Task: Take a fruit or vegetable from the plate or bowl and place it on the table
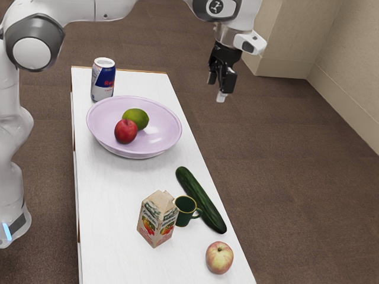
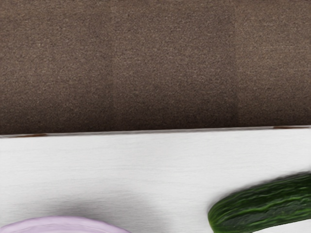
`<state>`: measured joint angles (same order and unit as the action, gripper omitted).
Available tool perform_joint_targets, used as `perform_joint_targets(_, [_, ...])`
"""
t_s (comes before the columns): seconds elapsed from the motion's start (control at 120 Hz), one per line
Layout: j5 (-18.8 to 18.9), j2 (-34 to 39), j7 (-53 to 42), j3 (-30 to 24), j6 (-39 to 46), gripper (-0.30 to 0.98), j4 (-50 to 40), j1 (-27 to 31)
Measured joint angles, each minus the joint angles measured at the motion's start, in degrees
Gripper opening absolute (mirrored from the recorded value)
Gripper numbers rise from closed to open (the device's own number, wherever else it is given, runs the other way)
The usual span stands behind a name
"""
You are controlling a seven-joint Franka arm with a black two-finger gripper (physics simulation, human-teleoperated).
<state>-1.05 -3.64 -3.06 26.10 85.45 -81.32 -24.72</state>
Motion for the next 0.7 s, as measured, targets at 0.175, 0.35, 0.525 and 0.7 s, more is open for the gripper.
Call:
perform_joint_targets(0.175, [-0.03,-0.03,0.27,0.04,0.25,0.69,0.0,-0.05])
perform_joint_targets(0.35, [-0.74,1.78,6.26,-0.12,-1.0,0.69,-1.55,-0.23])
perform_joint_targets(0.525, [-1.49,2.05,17.66,-0.86,-3.79,0.69,-1.08,0.67])
perform_joint_targets(0.7, [-1.07,1.88,26.91,1.53,-5.42,0.69,-0.36,-1.86])
